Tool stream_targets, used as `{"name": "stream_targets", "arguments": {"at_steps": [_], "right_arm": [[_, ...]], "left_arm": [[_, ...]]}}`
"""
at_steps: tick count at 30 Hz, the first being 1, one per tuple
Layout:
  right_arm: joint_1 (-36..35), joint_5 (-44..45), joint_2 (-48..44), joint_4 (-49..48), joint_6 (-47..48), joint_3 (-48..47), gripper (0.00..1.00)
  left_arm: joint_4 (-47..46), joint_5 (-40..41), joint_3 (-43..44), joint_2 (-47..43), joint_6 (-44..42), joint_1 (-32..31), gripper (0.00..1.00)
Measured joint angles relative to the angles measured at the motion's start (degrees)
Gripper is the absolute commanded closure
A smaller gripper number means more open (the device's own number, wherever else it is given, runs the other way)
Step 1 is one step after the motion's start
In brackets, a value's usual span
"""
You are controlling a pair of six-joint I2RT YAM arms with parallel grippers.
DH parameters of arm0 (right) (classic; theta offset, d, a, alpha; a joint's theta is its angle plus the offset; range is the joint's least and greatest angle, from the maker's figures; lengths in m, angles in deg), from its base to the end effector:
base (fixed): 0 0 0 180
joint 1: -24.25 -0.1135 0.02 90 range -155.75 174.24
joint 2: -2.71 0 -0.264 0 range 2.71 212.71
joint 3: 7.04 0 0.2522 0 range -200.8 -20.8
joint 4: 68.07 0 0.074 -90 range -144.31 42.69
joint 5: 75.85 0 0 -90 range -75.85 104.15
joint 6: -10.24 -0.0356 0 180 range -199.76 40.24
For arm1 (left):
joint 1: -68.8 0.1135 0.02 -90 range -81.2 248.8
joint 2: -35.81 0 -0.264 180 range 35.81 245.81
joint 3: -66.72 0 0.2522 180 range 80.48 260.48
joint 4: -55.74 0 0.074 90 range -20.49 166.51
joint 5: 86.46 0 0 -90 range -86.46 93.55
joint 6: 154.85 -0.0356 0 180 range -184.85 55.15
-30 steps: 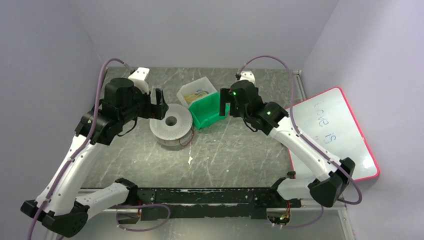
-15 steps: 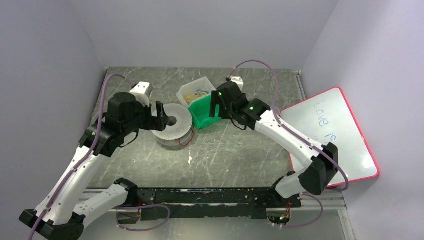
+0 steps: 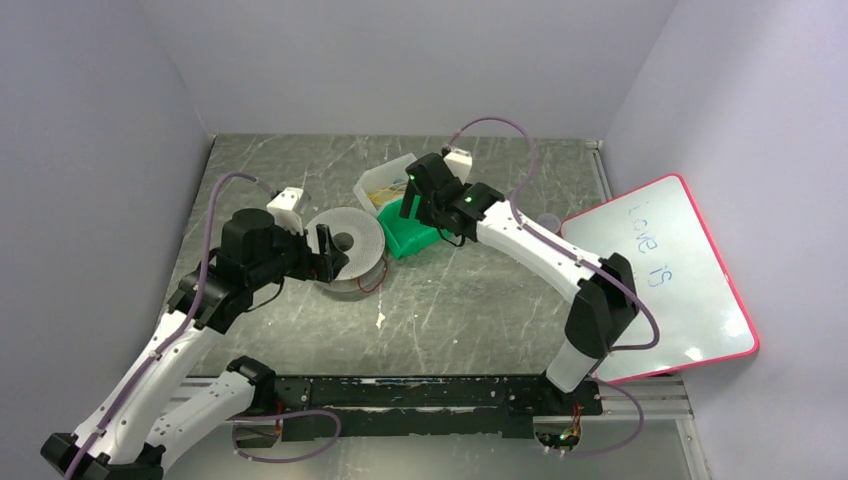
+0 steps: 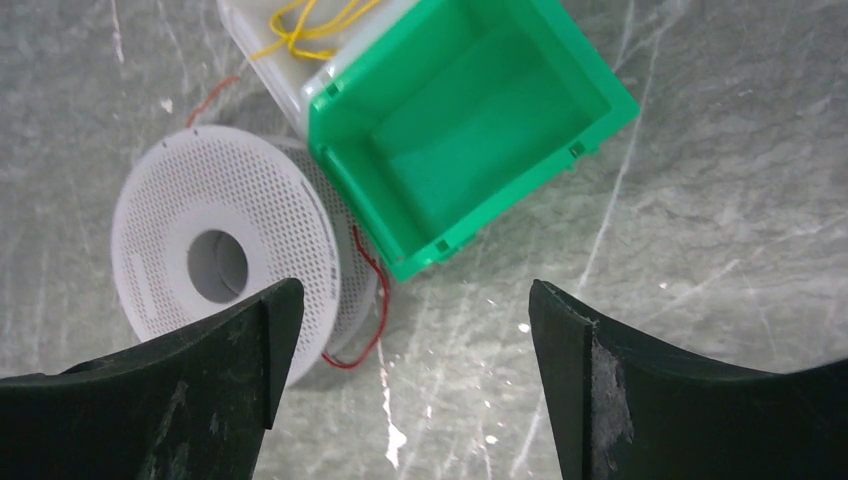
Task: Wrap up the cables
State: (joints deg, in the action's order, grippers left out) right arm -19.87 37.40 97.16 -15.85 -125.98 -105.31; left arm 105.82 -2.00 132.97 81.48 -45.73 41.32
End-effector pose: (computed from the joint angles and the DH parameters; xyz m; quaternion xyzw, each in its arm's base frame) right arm 0.2704 0.2426 0.3137 0.0883 0.9142 0.1139 0.3788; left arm 0.1465 -0.0800 0.3371 0.0872 0.8588 -0.2374 0.4456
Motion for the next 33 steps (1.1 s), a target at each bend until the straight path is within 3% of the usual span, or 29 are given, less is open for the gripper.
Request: {"name": "stream_targets", "arguments": {"at_steps": [6,14,30,33], "right_arm": [[0.00,0.87,6.43,-0.85,-2.82,-6.60,0.16],[0.04,3.98,23.02,2.38,-6.75,-24.28,0.23],[3.23,4.26,38.97,7.19,-12.52,-37.20,0.28],[4.26,3.41,40.15,7.30,-12.92,-37.35,0.33]], "left_arm": [[-1.27,-0.70,-1.64,-1.66,0.22,0.00,0.07],[-2.62,-0.72,-5.01,-2.49,-0.02,0.00,0.07],[-3.87,-0.74,-6.49,-3.30,-0.26,0.00,0.07],[-3.89,-0.74,-6.49,-3.23,-0.26,0.00,0.07]]}}
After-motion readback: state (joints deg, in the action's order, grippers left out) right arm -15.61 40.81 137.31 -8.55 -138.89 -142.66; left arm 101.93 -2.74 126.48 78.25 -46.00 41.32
